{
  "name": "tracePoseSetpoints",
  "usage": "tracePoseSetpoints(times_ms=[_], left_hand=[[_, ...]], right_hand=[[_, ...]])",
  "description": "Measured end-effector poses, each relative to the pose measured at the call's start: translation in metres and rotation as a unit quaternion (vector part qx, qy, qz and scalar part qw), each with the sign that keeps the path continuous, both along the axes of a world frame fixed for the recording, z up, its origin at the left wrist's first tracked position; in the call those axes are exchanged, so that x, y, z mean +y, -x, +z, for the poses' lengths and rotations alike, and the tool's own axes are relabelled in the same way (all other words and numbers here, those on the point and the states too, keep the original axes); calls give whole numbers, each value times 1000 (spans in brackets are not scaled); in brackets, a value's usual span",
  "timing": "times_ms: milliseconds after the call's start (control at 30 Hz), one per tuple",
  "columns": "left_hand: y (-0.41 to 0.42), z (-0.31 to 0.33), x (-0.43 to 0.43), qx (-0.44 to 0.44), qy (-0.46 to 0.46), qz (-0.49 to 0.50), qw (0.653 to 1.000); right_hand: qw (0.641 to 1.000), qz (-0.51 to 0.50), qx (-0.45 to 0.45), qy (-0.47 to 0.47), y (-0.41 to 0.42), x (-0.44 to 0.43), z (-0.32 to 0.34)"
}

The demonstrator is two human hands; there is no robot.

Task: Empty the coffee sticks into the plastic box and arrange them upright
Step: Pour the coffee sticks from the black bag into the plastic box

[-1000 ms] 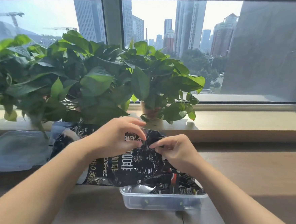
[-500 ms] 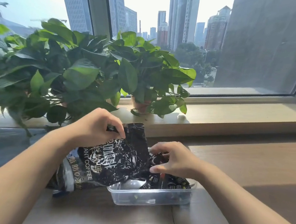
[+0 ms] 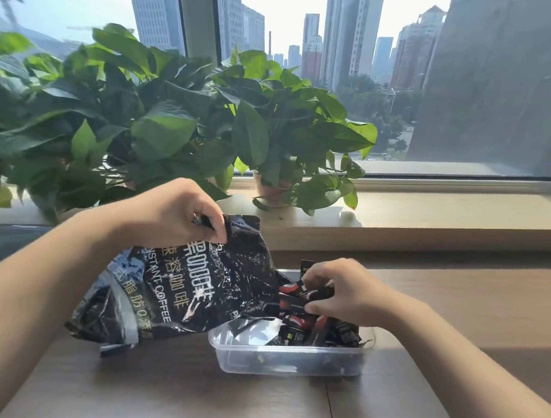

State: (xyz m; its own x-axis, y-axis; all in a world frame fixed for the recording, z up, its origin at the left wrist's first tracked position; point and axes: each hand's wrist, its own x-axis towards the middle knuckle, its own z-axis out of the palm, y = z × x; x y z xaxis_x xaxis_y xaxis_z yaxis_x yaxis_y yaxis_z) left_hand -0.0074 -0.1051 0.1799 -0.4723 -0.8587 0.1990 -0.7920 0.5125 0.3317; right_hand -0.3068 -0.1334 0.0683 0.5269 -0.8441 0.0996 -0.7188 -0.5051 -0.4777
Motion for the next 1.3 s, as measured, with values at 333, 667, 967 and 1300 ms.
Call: tracePoseSetpoints(times_ms=[333, 667, 967, 1300], left_hand=[[-6, 9, 4, 11, 7, 4, 1000], [-20, 7, 13, 48, 5, 21, 999], [-22, 9, 13, 46, 6, 9, 999], [-37, 19, 19, 27, 15, 37, 999]], right_hand=[[997, 65, -35, -21, -26, -2, 23], [1000, 22, -19, 10, -14, -6, 5], [996, 66, -44, 44, -24, 3, 10], [997, 29, -35, 62, -29, 2, 9]])
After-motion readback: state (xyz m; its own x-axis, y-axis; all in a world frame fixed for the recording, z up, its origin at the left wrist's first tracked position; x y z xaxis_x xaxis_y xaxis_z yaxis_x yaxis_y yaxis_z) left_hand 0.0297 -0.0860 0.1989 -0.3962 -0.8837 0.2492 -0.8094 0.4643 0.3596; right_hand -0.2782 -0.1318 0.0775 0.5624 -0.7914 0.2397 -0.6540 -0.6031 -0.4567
